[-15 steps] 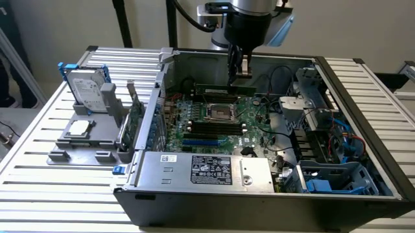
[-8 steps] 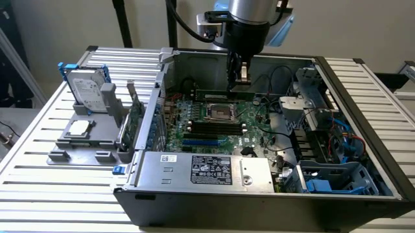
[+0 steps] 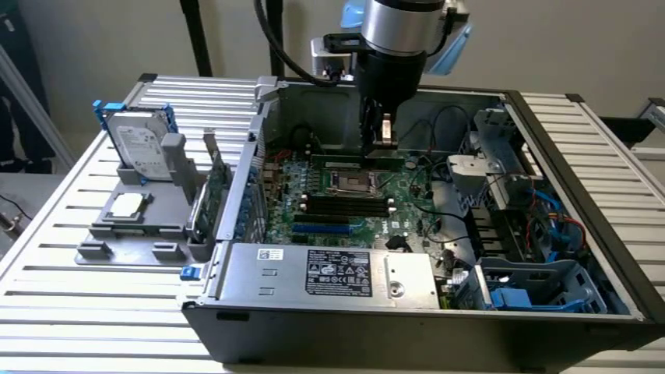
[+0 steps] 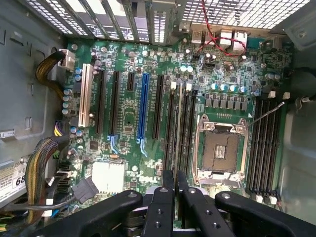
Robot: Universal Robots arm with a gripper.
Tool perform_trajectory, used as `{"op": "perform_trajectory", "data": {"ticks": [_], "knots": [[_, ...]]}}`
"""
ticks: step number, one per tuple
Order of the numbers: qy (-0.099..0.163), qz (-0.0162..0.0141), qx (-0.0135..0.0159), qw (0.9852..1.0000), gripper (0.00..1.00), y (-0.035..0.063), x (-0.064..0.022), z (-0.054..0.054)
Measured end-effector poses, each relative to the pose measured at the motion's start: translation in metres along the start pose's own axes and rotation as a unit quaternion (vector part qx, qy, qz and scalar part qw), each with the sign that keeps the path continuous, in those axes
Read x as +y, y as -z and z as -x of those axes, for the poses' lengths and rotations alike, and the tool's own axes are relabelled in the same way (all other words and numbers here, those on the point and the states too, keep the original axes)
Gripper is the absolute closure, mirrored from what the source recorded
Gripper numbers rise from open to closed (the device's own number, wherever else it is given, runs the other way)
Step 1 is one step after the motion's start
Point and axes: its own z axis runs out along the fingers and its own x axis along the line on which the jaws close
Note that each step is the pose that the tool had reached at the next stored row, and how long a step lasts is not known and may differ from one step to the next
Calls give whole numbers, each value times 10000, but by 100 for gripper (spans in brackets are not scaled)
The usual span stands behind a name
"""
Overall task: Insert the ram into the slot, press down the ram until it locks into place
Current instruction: 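Insert the ram into the slot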
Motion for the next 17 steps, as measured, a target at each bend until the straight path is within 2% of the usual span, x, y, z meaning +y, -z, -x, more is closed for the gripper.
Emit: {"op": "perform_trajectory", "data": {"ticks": [5,17], "knots": [[0,0,0,10000,87,-93,59,1],[-7,-1,0,10000,87,-310,56,-5]]}}
